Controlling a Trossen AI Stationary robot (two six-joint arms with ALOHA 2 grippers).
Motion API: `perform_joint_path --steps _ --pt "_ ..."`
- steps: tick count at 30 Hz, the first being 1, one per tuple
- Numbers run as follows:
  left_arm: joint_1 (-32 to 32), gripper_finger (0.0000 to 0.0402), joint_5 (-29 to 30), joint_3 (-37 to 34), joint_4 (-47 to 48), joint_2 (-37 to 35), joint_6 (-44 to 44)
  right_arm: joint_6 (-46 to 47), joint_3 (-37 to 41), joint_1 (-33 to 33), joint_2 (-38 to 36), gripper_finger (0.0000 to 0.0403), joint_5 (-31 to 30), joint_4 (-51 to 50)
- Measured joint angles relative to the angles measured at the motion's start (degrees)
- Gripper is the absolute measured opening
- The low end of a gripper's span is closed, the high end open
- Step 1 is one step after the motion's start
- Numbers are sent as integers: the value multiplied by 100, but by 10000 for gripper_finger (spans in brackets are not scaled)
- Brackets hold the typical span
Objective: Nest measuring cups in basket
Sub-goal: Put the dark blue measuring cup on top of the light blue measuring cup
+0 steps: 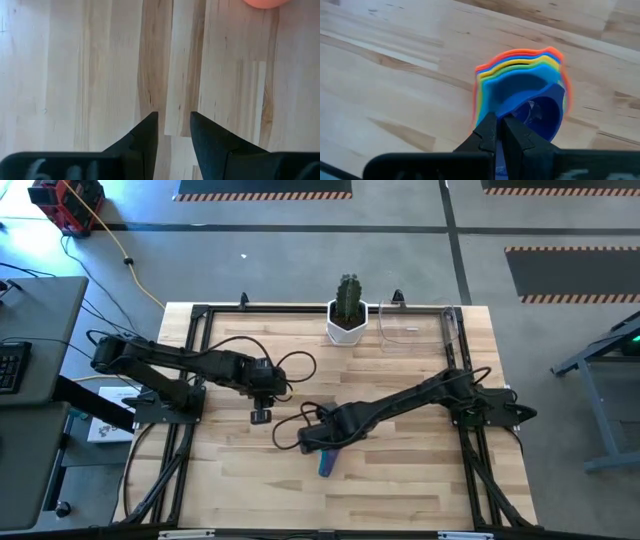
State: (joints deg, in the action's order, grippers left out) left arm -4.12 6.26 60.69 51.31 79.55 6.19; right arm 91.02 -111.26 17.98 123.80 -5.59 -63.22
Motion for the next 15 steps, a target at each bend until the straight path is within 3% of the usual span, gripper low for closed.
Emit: perform_joint_path --steps 10,15 --pt "-2 103 -7 0 11 2 -48 17 0 -11 44 1 14 94" --pt "-2 103 -7 -1 11 2 -48 20 0 -11 44 25 14 111"
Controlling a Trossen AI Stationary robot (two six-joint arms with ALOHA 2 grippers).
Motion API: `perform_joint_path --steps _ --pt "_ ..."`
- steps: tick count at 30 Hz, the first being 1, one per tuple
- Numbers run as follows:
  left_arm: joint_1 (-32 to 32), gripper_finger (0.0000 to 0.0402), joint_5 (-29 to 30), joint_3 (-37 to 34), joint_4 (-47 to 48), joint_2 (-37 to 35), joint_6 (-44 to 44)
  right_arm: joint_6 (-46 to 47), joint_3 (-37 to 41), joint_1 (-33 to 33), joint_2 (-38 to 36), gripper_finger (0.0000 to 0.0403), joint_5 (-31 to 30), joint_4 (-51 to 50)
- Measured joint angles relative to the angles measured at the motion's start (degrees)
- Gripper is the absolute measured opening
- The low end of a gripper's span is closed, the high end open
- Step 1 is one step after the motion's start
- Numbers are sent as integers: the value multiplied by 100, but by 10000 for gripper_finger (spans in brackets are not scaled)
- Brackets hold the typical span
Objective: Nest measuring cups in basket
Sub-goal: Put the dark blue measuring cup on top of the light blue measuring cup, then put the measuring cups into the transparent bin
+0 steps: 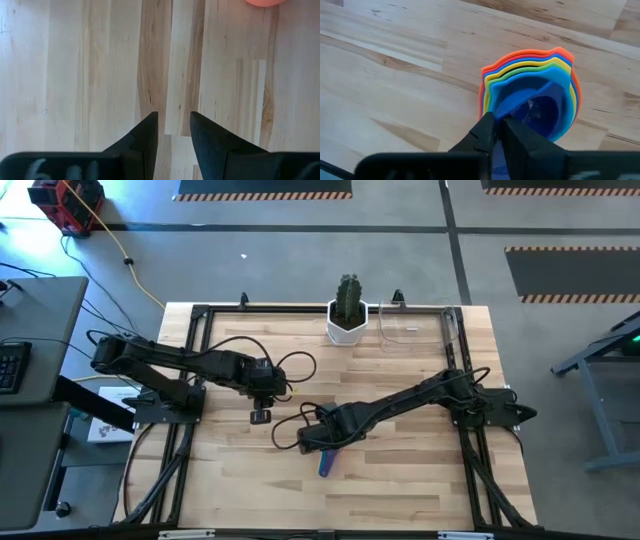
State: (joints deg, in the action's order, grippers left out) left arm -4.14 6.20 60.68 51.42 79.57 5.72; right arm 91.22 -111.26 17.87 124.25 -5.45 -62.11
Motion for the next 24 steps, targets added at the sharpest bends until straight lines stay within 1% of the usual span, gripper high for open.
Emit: perform_joint_path --steps 5,8,13,16,18,20,24 --pt "0 103 0 1 4 0 0 39 0 0 0 61 2 14" --pt "0 103 0 -1 42 0 0 42 0 0 0 75 10 20" --pt "-1 103 -8 -1 187 -7 0 44 -17 0 0 82 119 20" --pt "-6 103 -199 1 286 -121 2 42 -168 0 -2 82 96 27" --pt "-35 103 -379 -2 283 -278 2 33 -331 0 -2 83 -51 -7" --pt "-94 103 -428 -48 109 -561 2 -12 -525 2 -2 83 -301 -21" --pt "-173 103 -475 -665 -750 -1272 249 -401 -961 2 -4 83 -917 -51"
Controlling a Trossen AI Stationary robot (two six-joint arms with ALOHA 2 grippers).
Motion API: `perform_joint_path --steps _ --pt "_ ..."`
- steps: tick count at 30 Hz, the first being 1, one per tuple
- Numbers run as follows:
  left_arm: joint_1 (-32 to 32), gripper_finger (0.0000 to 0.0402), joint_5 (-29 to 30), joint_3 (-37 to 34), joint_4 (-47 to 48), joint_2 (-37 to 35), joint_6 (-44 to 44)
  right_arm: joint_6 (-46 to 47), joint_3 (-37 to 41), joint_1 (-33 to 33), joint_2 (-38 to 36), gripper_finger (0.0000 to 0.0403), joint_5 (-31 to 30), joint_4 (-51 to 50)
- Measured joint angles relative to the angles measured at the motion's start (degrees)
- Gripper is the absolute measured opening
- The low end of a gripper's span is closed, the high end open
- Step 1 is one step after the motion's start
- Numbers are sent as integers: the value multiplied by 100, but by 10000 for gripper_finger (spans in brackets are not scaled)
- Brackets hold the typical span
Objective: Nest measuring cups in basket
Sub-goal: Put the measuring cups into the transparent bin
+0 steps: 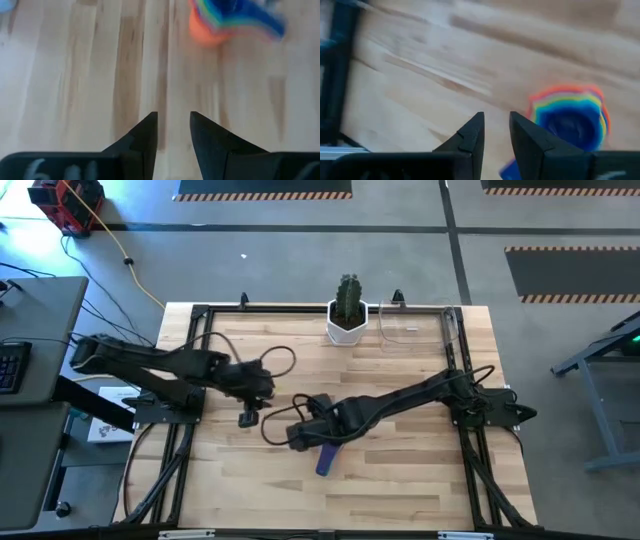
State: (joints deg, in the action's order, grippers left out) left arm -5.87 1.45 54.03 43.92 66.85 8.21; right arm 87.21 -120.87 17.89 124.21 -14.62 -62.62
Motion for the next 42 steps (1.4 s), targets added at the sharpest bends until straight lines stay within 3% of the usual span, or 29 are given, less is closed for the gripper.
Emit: perform_joint_path --steps 7,15,36,42 --pt "-71 103 -128 -1299 -919 -1353 572 -438 -663 -103 0 83 -497 -245" --pt "-192 103 -85 -2492 -1988 -2995 1270 -627 -969 -179 -2 83 -659 -286" --pt "-212 103 962 -4078 -2297 -6642 767 -368 -967 -184 -2 83 -412 -255" --pt "-211 103 1163 -4327 -2501 -6650 706 -353 -967 -184 -2 83 -396 -269"
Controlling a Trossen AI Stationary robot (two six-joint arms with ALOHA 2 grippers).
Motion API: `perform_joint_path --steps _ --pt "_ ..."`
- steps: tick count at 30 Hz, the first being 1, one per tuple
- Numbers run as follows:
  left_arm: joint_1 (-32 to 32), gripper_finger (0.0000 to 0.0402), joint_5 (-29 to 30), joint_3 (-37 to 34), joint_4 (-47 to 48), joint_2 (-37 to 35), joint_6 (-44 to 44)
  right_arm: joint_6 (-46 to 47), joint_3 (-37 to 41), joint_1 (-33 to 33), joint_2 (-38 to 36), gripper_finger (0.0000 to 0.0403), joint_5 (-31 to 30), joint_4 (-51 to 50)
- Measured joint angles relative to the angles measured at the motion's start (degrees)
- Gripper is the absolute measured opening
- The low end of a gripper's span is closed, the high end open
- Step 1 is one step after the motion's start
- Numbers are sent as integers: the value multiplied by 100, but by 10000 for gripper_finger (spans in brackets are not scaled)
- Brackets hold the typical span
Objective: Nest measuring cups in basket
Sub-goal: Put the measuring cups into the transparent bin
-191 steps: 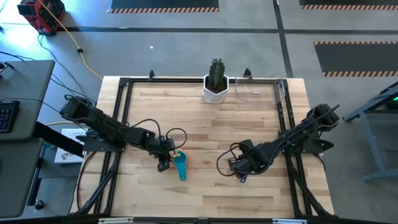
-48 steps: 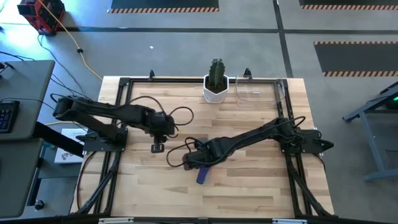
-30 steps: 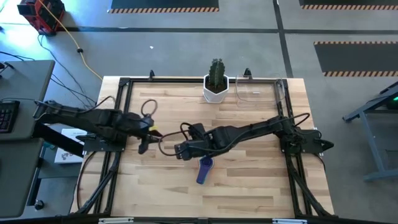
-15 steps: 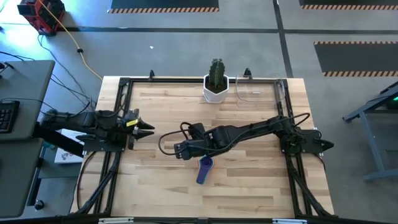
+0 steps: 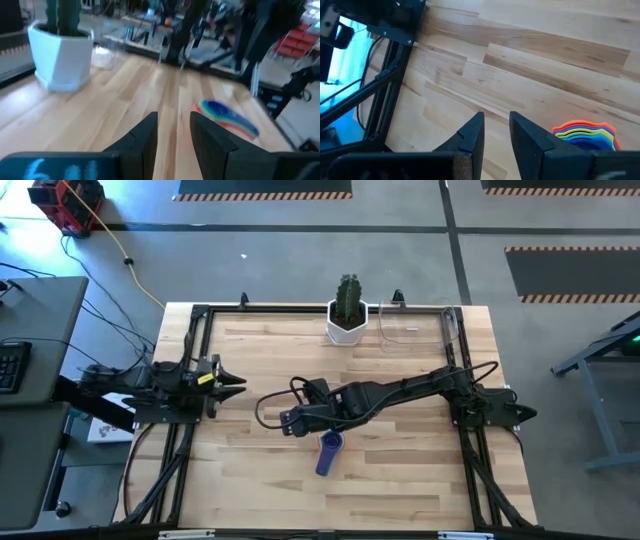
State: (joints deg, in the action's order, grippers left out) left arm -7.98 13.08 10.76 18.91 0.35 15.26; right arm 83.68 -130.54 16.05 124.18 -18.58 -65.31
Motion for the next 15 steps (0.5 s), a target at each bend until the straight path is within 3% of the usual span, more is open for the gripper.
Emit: perform_joint_path --steps 7,15 --pt "1 103 96 -292 -236 -13 -148 2 2 -2 0 83 93 -10" --pt "1 103 -3 -733 -1358 -13 -222 0 2 -2 0 83 250 -8"
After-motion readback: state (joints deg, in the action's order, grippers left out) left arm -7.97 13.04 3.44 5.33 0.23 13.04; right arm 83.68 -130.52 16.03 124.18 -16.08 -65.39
